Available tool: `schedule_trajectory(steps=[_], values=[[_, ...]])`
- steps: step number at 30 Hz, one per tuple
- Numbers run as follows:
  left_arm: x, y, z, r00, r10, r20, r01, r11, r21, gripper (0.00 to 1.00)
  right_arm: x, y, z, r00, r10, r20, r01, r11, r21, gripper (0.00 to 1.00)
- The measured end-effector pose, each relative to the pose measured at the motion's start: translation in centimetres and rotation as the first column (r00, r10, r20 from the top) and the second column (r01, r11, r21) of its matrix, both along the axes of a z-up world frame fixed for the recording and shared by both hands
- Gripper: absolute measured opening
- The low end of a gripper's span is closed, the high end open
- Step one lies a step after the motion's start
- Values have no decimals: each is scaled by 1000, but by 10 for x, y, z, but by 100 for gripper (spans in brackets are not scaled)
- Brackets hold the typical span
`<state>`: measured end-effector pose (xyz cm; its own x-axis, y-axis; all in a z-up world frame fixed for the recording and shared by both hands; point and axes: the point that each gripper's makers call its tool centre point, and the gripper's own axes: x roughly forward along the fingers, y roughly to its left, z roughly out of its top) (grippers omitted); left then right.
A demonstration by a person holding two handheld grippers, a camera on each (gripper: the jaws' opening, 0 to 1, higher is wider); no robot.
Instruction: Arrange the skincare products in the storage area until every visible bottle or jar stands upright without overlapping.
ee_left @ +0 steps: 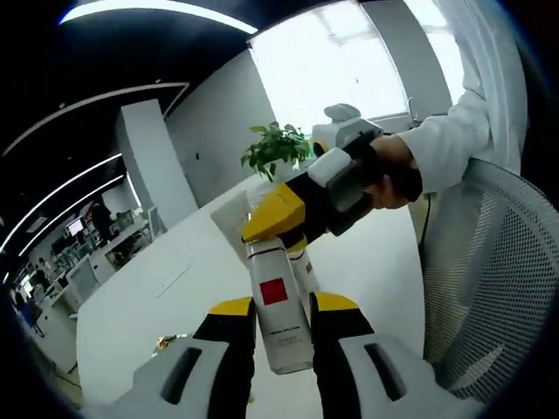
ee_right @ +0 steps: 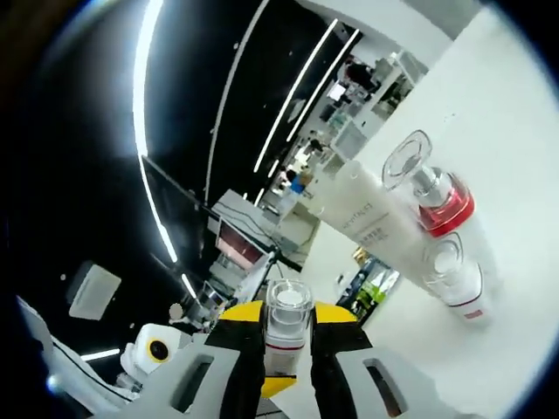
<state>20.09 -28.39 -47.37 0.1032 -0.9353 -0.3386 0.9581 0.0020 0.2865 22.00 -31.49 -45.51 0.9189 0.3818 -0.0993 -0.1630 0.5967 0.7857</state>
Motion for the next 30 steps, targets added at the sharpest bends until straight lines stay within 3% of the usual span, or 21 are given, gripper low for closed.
schedule_trajectory(steps=[4,8,11,15,16,19,20,24,28,30], values=[[-2,-1,-1,999,-14,-49,14,1000,-4,18,-2,2,5,998,45,40,-41,993,-111,9],[-6,-1,-1,996,-29,-87,29,1000,-7,18,-2,3,11,989,117,92,-91,965,-245,9],[-13,-1,-1,990,-73,-119,73,997,-7,18,-8,13,16,970,213,115,-164,927,-337,9],[-19,0,1,980,-114,-166,112,994,-18,18,-16,19,18,934,328,140,-232,856,-462,9],[-21,0,2,975,-122,-183,120,993,-21,16,-19,20,17,918,372,140,-249,813,-527,9],[-24,1,2,970,-146,-193,144,989,-25,10,-23,21,18,895,422,143,-273,772,-574,9],[-25,1,1,969,-150,-198,150,989,-17,8,-23,20,20,893,423,155,-268,775,-572,9],[-30,1,-3,962,-174,-209,178,984,0,5,-26,18,22,872,467,149,-293,740,-606,9],[-32,-1,-5,959,-189,-211,195,981,6,7,-29,22,22,846,512,145,-312,698,-644,9],[-33,-1,-5,955,-198,-223,205,979,9,8,-30,23,21,841,523,140,-319,688,-652,9]])
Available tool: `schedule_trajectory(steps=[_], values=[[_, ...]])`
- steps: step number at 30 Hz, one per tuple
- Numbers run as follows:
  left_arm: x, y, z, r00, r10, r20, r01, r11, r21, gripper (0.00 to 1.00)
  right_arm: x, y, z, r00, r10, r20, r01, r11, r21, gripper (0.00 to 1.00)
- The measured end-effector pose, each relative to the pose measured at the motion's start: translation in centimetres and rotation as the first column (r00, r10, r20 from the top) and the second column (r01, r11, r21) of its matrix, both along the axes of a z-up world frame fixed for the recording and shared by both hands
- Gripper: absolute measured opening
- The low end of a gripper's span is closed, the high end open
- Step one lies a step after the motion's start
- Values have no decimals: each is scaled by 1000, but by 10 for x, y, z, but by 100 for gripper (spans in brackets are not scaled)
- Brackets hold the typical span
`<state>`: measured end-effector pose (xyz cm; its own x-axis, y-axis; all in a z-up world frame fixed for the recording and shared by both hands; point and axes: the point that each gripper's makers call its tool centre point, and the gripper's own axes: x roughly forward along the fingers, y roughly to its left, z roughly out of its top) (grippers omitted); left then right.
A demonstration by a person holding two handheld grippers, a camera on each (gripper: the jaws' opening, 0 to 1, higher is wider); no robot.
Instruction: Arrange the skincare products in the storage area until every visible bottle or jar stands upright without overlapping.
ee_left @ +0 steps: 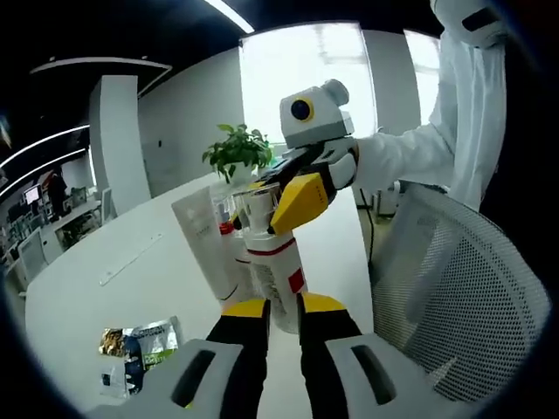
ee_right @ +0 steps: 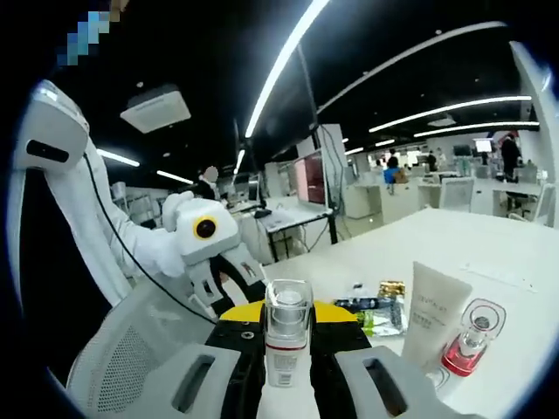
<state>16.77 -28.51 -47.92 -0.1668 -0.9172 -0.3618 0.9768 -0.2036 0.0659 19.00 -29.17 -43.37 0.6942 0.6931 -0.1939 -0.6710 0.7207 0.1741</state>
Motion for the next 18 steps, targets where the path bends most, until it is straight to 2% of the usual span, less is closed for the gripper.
schedule_trajectory(steps=[9,12,13,18], values=[[-12,-3,-1,997,-75,-31,75,997,0,17,-11,12,3,994,104,32,-104,995,-8,9],[-19,-4,0,992,-113,-50,113,994,-8,18,-18,20,7,984,168,53,-168,986,-2,9],[-20,-4,-1,992,-119,-52,118,993,-5,18,-20,21,8,979,191,74,-189,981,-31,9],[-24,-6,-6,988,-142,-55,143,990,12,17,-24,23,2,970,233,62,-228,971,-75,9]])
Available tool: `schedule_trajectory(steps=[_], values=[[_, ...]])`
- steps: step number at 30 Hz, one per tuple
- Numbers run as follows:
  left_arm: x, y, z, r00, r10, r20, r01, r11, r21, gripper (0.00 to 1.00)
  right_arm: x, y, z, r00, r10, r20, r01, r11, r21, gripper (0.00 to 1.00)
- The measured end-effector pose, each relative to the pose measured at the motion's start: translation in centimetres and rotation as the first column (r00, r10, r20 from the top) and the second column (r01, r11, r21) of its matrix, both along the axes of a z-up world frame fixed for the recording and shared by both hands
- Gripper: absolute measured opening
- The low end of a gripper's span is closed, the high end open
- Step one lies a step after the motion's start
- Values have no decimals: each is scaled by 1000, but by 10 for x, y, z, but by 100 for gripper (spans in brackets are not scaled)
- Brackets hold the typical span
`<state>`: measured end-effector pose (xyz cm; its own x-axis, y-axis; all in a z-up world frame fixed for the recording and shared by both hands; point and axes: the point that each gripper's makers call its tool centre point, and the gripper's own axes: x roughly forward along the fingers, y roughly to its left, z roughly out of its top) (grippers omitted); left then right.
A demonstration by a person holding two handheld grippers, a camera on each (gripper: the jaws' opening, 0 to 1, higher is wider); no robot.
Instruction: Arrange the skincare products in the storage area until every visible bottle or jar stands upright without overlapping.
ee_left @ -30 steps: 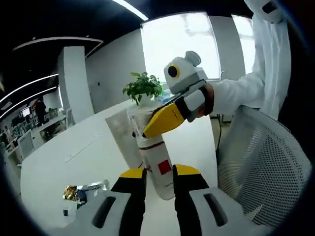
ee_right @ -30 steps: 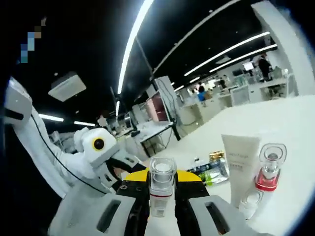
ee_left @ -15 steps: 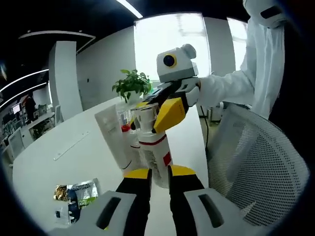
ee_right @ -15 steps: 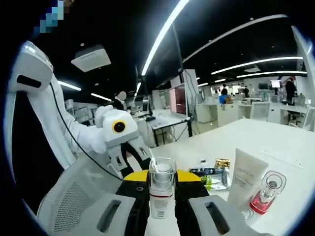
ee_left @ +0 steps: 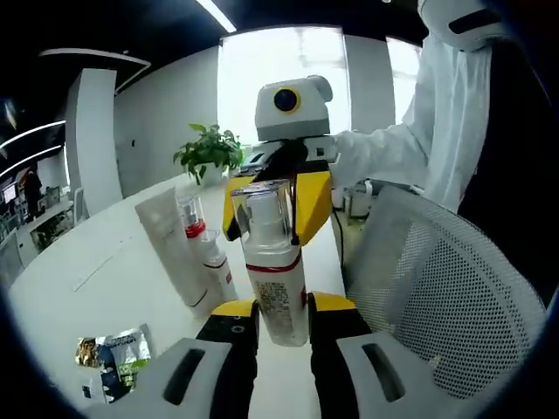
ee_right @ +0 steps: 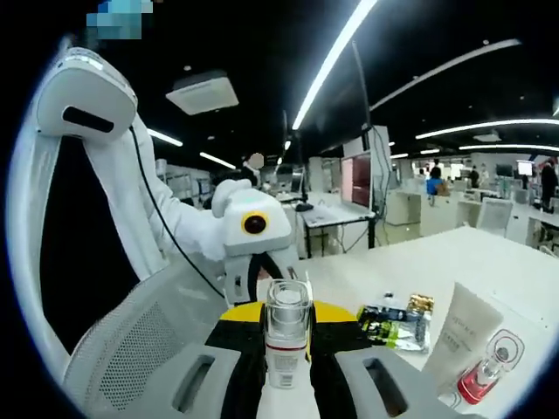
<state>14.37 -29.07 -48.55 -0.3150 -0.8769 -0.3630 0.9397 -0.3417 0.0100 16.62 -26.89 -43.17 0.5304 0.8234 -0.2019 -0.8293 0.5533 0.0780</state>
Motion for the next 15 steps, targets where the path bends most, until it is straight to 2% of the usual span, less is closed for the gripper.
schedule_trajectory(steps=[2,4,6,8,10,15], values=[[1,-1,-2,1000,1,7,-1,1000,1,16,0,-1,-2,1000,7,8,-7,1000,-23,9],[1,-2,-5,1000,9,-18,-9,1000,17,16,0,-1,-4,1000,11,3,-11,999,-32,10],[5,-4,-10,1000,29,-7,-28,999,23,16,2,-3,-10,1000,8,7,-7,998,-67,10],[8,-5,-16,998,53,-29,-52,998,48,15,4,-6,-17,1000,6,-4,-6,995,-97,10],[11,-8,-20,998,64,-14,-63,997,51,15,6,-9,-22,1000,-4,-26,2,994,-112,10],[18,-14,-33,995,96,-1,-95,993,70,15,10,-13,-37,999,-4,-39,-4,979,-203,10]])
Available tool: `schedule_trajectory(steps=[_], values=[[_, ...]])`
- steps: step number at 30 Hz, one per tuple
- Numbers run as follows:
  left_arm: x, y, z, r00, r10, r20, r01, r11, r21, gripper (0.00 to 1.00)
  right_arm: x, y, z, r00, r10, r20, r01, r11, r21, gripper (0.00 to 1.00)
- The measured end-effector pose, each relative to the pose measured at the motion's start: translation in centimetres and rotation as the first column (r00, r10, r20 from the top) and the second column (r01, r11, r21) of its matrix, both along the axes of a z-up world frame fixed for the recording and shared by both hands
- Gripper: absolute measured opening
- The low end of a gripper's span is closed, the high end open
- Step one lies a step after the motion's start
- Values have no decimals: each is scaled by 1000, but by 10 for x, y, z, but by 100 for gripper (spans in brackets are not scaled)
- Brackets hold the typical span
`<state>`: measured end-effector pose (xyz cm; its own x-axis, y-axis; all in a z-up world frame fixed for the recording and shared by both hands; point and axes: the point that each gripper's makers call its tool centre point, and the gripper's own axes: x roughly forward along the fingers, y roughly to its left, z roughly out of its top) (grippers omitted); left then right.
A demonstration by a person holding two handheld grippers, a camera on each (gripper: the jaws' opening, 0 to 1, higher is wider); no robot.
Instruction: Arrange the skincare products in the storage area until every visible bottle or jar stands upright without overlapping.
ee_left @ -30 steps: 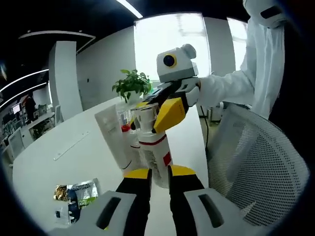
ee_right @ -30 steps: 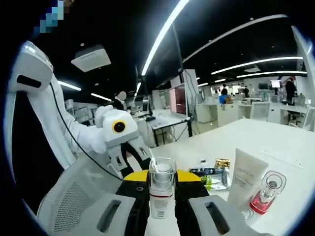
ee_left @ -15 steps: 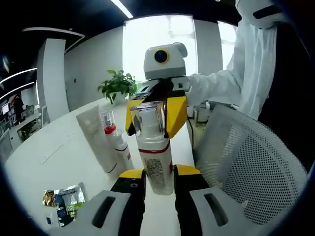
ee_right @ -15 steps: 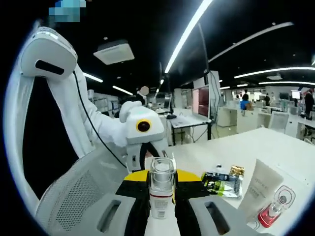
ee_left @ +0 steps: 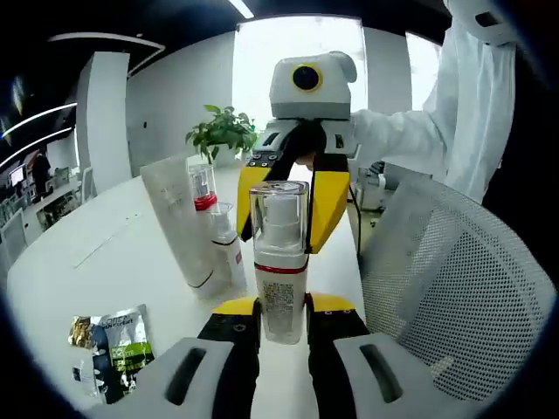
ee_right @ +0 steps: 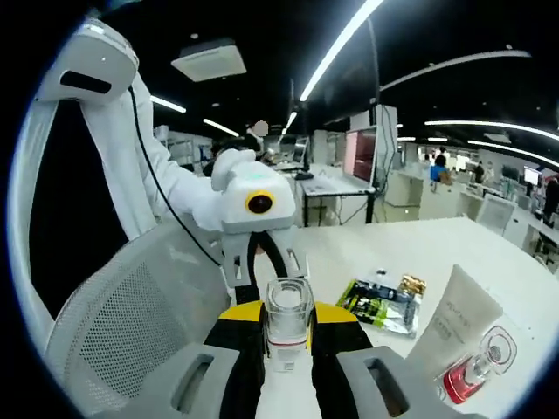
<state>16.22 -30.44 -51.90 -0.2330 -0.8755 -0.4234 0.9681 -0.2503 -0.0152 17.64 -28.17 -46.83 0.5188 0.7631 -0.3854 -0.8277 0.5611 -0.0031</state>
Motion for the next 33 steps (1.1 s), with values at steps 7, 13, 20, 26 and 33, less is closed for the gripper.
schedule_trajectory(steps=[7,13,20,26,33], values=[[11,-9,-14,999,32,4,-32,999,7,15,10,-7,-14,999,-5,-33,3,998,-70,11],[20,-20,-31,999,46,8,-46,999,19,15,16,-19,-31,997,-20,-69,11,991,-131,11],[24,-24,-45,998,58,0,-58,998,29,15,16,-20,-44,995,-16,-99,-2,983,-183,11],[28,-25,-53,998,64,8,-65,997,41,15,17,-24,-52,993,-20,-118,-3,981,-194,11],[31,-30,-55,997,72,-4,-72,997,38,16,21,-28,-55,991,-40,-130,14,981,-194,11]])
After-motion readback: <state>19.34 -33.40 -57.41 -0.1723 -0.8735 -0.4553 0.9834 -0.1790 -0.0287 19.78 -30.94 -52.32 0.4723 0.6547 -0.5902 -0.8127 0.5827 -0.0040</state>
